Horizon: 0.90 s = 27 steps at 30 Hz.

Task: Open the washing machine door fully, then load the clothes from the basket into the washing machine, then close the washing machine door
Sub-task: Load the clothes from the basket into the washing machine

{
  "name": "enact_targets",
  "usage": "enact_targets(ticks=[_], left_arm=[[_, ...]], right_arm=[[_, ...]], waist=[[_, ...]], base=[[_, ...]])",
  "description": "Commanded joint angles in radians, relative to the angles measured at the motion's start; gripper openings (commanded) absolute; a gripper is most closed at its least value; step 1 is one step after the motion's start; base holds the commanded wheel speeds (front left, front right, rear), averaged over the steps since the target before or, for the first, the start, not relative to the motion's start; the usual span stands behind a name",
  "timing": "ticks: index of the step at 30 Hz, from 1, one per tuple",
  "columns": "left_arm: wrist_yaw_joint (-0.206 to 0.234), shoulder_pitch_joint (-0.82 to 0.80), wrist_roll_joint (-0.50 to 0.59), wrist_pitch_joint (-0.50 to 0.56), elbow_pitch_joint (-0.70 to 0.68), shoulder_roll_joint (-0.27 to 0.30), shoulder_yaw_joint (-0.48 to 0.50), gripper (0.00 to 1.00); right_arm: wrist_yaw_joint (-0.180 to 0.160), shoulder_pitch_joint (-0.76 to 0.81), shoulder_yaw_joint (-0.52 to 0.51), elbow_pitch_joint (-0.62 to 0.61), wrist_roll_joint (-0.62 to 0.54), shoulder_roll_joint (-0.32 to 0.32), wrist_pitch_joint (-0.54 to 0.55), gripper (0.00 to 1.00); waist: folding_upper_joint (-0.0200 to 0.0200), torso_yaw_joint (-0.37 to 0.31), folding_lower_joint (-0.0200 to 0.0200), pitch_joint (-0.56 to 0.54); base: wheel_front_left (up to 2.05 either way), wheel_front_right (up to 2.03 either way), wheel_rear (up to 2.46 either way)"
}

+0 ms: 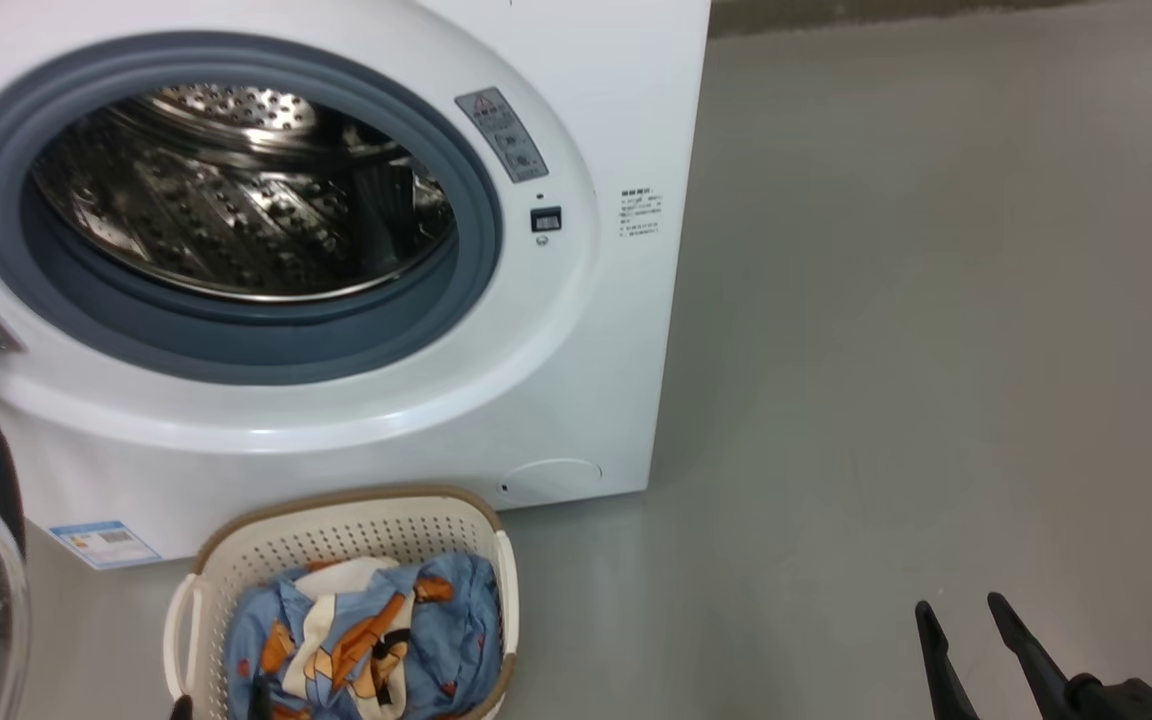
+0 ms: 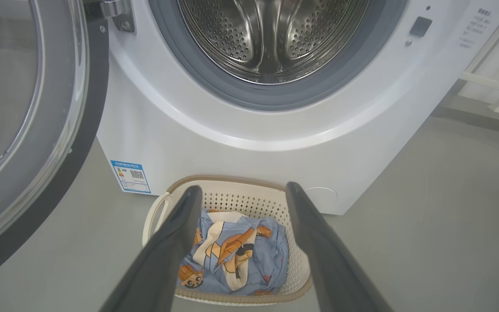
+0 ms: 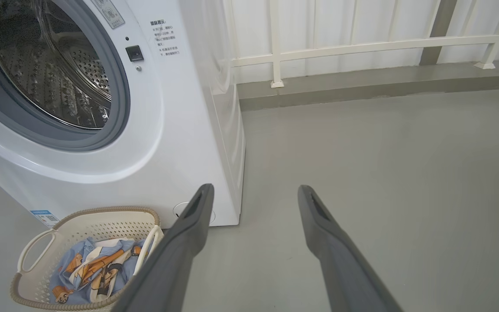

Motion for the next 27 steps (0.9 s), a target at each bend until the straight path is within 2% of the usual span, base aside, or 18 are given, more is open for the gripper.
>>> enact_targets(ticks=[1,9,13,17,20,27], left_arm=[[0.01,-0.053,0.014,-0.006,0.002,0.009,0.024,1.0],[-0.006,-0.21,0.025,-0.006,0.173,0.011,-0.001,1.0],[0.011,-0.313,0.024,0.036,0.292,0.02,0.001,1.0],[0.009,-0.41,0.022,0.075,0.385,0.043,-0.001,1.0],[0.034,-0.473,0.025,0.09,0.447,0.063,0.01,1.0],[0.057,-0.575,0.032,0.106,0.533,0.099,0.017,1.0]], right_arm=[[0.002,-0.046,0.031,-0.02,0.007,-0.016,-0.012,1.0],[0.002,-0.119,0.06,-0.01,0.041,-0.025,-0.012,1.0],[0.002,-0.163,0.072,-0.007,0.06,-0.031,-0.012,1.0],[0.002,-0.202,0.082,-0.001,0.076,-0.033,-0.012,1.0],[0.002,-0.232,0.089,0.0,0.087,-0.033,-0.012,1.0],[0.002,-0.278,0.09,0.0,0.104,-0.032,-0.012,1.0]], waist=[[0.0,-0.019,0.0,0.043],[0.0,-0.061,0.0,0.19],[0.0,-0.086,0.0,0.266],[0.0,-0.109,0.0,0.332],[0.0,-0.128,0.0,0.376],[0.0,-0.163,0.0,0.461]], base=[[0.0,0.0,0.0],[0.0,0.0,0.0],[0.0,0.0,0.0],[0.0,0.0,0.0],[0.0,0.0,0.0],[0.0,0.0,0.0]])
